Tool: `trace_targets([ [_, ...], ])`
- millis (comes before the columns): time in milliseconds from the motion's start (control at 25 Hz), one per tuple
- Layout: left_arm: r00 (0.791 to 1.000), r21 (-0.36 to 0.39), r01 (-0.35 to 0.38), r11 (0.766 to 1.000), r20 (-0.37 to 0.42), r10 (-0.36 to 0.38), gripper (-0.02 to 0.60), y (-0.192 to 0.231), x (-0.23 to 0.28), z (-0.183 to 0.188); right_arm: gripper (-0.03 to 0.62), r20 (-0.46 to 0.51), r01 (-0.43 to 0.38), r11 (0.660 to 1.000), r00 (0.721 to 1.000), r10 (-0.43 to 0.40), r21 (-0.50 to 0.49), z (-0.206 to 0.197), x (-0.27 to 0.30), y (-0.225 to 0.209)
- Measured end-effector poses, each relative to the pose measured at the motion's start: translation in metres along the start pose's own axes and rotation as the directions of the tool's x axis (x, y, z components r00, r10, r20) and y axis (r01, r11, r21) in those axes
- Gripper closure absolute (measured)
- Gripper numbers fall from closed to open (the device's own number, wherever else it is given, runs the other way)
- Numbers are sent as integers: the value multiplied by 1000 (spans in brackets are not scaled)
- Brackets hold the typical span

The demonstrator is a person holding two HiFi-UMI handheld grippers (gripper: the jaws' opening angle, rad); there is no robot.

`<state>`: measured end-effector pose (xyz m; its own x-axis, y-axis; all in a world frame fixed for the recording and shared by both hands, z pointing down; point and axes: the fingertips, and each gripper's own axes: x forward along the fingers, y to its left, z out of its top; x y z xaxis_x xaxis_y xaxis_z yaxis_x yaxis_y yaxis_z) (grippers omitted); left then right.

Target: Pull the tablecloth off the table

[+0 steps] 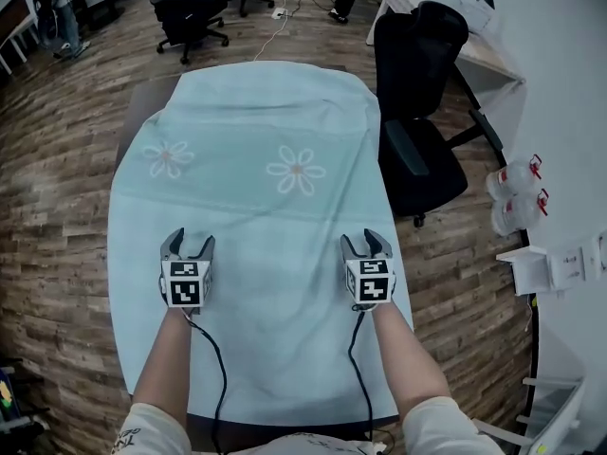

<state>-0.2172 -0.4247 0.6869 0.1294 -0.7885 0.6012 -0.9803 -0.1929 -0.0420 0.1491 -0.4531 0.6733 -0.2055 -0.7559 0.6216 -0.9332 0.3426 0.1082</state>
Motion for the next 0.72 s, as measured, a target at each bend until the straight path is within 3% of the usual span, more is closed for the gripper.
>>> trace_targets([
  [240, 995, -107, -60, 992, -89, 50, 286, 42, 17, -32, 373, -180, 55, 996, 983, -42, 66, -29, 27, -20],
  [360, 996, -117, -20, 993, -92, 9, 279, 43, 21, -33, 393, -240, 35, 991, 971, -3, 129, -30, 32, -20],
  [560, 989, -105, 63, 992, -127, -76, 350, 33, 22, -33, 407, -272, 2, 992, 962, 34, 130, -32, 34, -18],
  [680, 984, -19, 92, 996, -153, -94, 539, 18, 21, -34, 491, -307, 14, 997, 952, 11, 78, -30, 34, -15],
  [720, 983, 16, 85, 996, -163, -81, 566, 14, 21, -35, 532, -314, 22, 999, 949, -7, 47, -28, 35, -13],
])
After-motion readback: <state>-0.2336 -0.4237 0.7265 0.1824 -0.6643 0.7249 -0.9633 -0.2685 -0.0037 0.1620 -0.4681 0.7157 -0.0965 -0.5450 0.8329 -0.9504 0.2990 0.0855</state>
